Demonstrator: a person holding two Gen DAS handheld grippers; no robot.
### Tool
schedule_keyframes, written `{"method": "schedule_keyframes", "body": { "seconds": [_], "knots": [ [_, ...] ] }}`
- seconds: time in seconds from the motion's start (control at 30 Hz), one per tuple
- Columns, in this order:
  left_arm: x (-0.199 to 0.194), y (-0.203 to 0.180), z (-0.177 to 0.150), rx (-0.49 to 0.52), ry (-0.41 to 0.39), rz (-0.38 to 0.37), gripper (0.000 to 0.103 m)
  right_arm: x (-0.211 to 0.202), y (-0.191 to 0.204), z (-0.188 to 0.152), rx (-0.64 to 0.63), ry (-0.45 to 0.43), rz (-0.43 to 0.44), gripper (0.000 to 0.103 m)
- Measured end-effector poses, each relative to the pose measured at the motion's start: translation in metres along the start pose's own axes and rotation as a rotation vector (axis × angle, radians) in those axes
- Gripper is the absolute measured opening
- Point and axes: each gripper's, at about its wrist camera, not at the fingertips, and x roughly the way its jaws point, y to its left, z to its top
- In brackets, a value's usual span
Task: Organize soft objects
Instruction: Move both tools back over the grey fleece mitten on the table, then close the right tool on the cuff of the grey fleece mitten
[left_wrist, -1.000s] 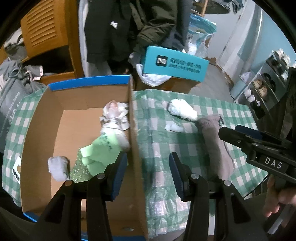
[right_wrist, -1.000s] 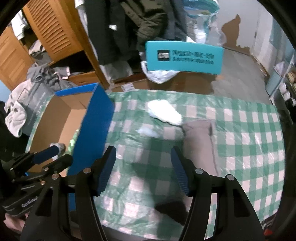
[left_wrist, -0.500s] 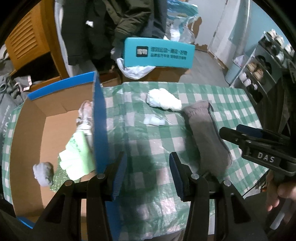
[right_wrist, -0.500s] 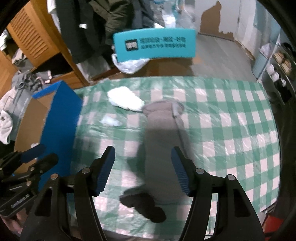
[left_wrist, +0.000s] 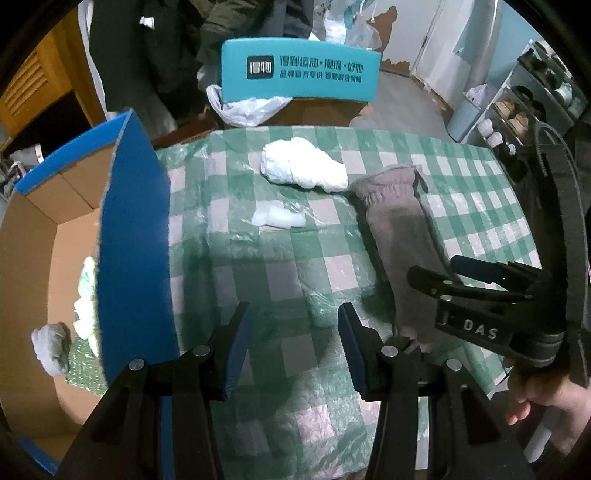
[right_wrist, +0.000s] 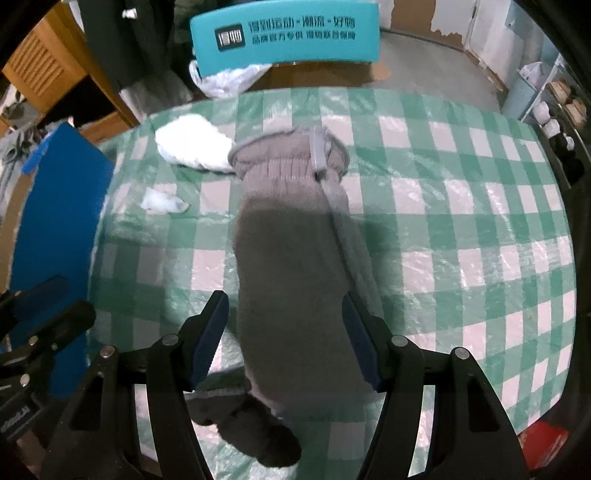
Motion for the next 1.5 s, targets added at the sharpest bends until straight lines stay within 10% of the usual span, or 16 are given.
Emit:
{"method": "schedule_keyframes", "body": {
  "seconds": [0.57, 0.83, 1.5],
  "knots": [
    [0.025, 0.005, 0.001, -0.017, 0.065, -0.013, 0.048, 0.039, 0.006, 0.002, -0.07, 0.055, -0.069, 0.062],
    [0.026, -0.01, 0.002, 0.013, 0.068, -0.031, 0.051, 0.027, -0.023, 0.0, -0.041, 0.013, -0.095, 0.02],
    [0.032, -0.08, -0.023, 0.157, 0.135, -0.153, 0.064, -0.016, -0.101, -0.044, 0.155, 0.016, -0.103, 0.019]
  ]
}}
